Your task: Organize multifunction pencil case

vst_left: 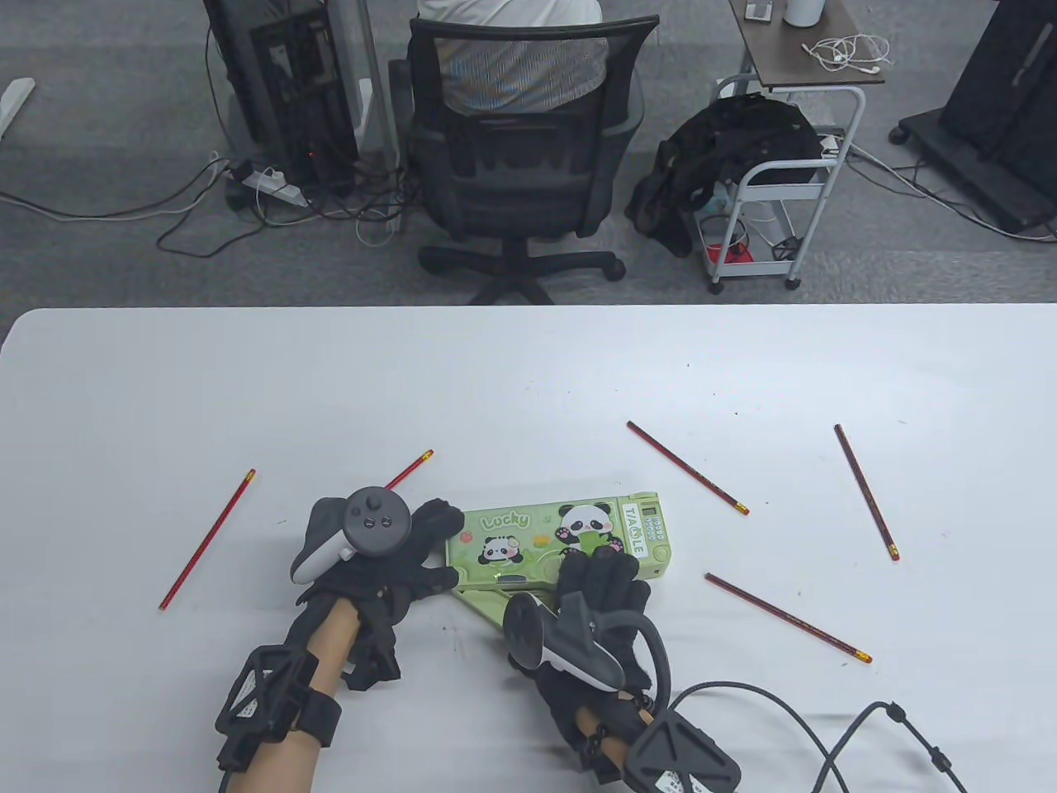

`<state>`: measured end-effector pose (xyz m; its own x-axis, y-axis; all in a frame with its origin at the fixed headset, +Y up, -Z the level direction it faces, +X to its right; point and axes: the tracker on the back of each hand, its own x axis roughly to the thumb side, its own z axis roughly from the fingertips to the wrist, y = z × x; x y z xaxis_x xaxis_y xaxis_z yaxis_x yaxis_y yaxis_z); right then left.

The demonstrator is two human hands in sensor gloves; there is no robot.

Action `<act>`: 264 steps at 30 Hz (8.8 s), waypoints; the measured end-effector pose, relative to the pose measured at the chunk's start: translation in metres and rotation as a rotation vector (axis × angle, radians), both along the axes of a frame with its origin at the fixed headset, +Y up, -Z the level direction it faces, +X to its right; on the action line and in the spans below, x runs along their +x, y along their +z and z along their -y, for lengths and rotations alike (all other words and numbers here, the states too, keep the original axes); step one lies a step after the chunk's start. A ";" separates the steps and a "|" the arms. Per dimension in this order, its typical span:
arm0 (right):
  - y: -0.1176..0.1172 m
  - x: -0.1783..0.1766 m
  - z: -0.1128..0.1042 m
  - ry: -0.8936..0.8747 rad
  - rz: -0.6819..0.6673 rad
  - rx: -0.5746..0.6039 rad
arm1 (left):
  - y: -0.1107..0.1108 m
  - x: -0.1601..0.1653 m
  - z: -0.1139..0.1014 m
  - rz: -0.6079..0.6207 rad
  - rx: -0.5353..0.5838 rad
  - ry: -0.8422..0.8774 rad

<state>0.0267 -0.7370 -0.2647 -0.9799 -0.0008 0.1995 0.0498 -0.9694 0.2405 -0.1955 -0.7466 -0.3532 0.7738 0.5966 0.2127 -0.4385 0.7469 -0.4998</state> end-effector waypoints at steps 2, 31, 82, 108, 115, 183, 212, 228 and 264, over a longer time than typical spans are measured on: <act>-0.003 0.003 0.000 -0.004 -0.017 0.012 | 0.000 0.000 0.000 0.000 0.000 -0.003; -0.051 0.036 0.002 -0.038 -0.033 -0.020 | 0.000 0.000 -0.001 0.001 0.000 -0.007; -0.055 0.049 -0.010 0.004 0.022 -0.014 | 0.000 0.001 -0.001 0.002 0.001 -0.012; -0.061 0.207 -0.046 -0.149 0.033 0.102 | 0.010 0.030 -0.043 0.029 0.079 -0.194; -0.058 0.215 -0.051 -0.184 0.044 0.146 | -0.004 0.097 -0.044 0.187 -0.032 -0.476; -0.072 -0.036 -0.019 0.122 -0.461 -0.079 | 0.049 -0.035 -0.038 -0.076 0.342 -0.160; -0.049 0.089 -0.011 -0.080 -0.371 0.023 | 0.042 0.047 0.000 0.146 0.274 -0.328; -0.059 0.109 -0.024 -0.328 -0.346 -0.031 | 0.036 0.039 -0.012 0.140 0.167 -0.250; -0.060 0.115 -0.016 -0.263 -0.365 -0.043 | -0.010 0.018 -0.042 -0.302 0.179 -0.147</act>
<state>0.1413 -0.7210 -0.3246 -0.8114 0.2548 0.5260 -0.1079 -0.9498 0.2937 -0.1774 -0.7047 -0.3637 0.8923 0.4484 0.0526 -0.4277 0.8767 -0.2201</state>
